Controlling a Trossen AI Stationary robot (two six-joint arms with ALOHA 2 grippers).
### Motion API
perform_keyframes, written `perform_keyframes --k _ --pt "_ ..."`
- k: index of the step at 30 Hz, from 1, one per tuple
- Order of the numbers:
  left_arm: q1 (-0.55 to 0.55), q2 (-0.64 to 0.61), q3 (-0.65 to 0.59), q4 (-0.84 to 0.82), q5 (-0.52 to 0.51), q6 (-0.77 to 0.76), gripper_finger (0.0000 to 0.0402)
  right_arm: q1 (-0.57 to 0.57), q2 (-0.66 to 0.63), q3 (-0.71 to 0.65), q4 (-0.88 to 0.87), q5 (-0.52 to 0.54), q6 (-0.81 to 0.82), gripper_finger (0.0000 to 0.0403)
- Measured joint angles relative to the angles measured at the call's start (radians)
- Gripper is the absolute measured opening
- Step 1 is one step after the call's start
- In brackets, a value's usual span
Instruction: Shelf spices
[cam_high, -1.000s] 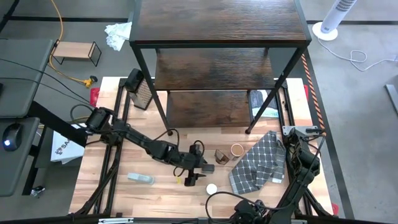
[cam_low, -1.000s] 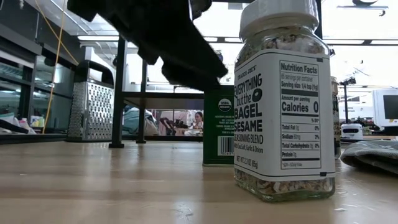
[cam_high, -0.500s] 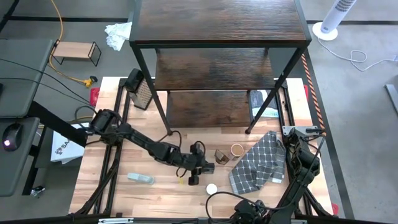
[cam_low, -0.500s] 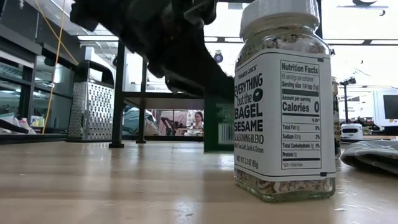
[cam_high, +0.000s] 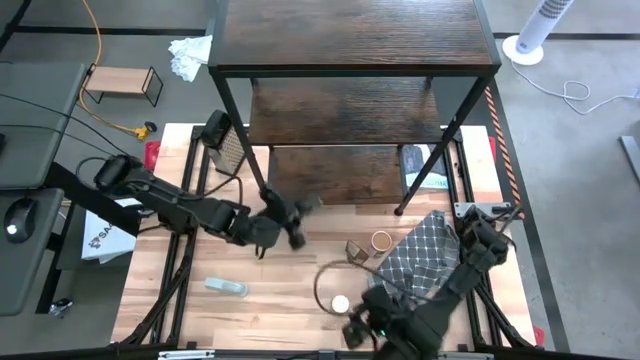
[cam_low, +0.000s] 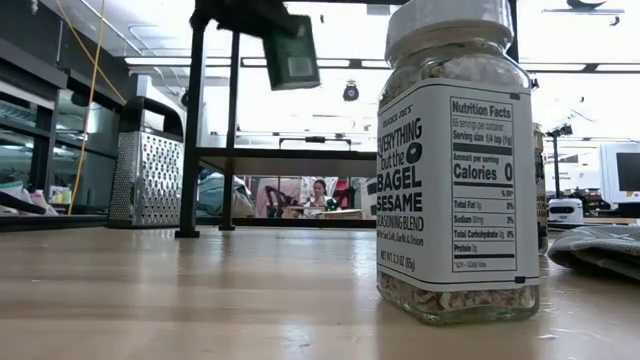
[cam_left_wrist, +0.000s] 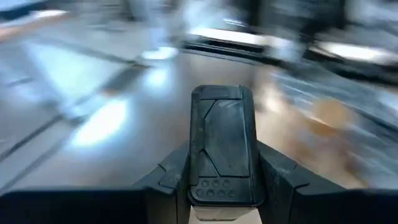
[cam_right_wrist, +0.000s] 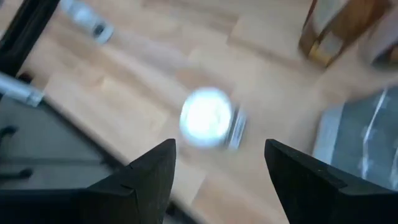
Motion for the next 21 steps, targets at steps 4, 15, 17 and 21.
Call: perform_keyframes --k 4,15,17,21 --pt "0.066 0.009 -0.001 -0.015 -0.121 -0.184 0.0116 -0.082 0.0 0.0 -0.016 0.003 -0.094 0.0243" --pt "0.224 0.149 -0.001 -0.171 -0.174 -0.642 0.0116 -0.193 -0.031 0.0 0.021 -0.032 -0.375 0.0243" --pt "0.246 0.161 0.0 -0.166 -0.18 -0.675 0.0116 -0.195 -0.042 0.0 0.022 -0.025 -0.426 0.0243" --pt "0.281 0.169 0.003 -0.157 -0.146 -0.681 0.0139 -0.201 -0.069 0.0 0.013 -0.017 -0.469 0.0243"
